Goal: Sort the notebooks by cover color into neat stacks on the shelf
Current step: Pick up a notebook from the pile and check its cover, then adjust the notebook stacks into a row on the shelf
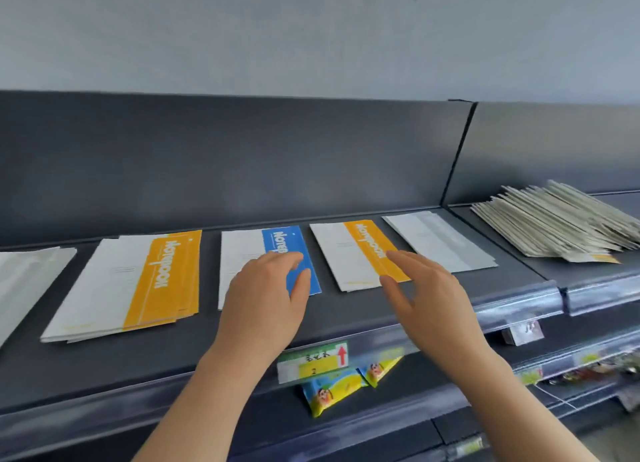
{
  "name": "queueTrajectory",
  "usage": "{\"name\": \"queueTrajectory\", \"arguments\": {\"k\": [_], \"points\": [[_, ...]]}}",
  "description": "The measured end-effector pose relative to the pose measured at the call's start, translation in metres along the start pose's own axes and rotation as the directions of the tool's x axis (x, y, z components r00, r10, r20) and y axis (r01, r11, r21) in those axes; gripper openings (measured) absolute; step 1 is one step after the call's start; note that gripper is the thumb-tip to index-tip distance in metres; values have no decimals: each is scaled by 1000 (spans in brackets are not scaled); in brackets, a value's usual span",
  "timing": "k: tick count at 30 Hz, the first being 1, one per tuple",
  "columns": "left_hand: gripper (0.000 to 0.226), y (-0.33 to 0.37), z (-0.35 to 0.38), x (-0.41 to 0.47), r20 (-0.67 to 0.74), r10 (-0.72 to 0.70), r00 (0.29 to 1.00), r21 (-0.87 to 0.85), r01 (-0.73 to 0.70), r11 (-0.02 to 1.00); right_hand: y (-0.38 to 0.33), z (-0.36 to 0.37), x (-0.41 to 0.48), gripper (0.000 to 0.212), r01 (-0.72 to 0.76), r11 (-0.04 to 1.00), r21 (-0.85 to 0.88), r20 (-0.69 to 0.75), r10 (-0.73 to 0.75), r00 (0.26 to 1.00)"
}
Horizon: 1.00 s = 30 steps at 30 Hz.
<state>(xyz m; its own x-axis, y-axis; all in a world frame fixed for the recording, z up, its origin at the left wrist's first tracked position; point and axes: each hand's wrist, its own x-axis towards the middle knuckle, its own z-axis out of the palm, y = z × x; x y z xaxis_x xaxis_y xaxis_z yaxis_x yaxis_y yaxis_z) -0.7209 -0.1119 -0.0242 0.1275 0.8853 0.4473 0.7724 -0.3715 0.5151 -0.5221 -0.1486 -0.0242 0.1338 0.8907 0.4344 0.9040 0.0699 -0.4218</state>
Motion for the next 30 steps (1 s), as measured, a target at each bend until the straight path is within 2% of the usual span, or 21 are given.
{"name": "queueTrajectory", "arguments": {"k": [5,13,21,30], "points": [[35,68,58,5,21,14,1000,-72,-12,997,83,-41,-2,41,-52,998,-30,-2,52,999],[32,146,130,34,69,79,995,-99,-72,992,175,-83,11,42,-145,989,-36,-44,143,989],[34,202,201,85,73,133,988,-115,-124,986,261,-104,59,40,-194,980,-42,-90,190,978],[22,276,275,159,103,186,977,-144,-171,975,358,-140,112,37,-287,958,-18,-135,283,950]]}}
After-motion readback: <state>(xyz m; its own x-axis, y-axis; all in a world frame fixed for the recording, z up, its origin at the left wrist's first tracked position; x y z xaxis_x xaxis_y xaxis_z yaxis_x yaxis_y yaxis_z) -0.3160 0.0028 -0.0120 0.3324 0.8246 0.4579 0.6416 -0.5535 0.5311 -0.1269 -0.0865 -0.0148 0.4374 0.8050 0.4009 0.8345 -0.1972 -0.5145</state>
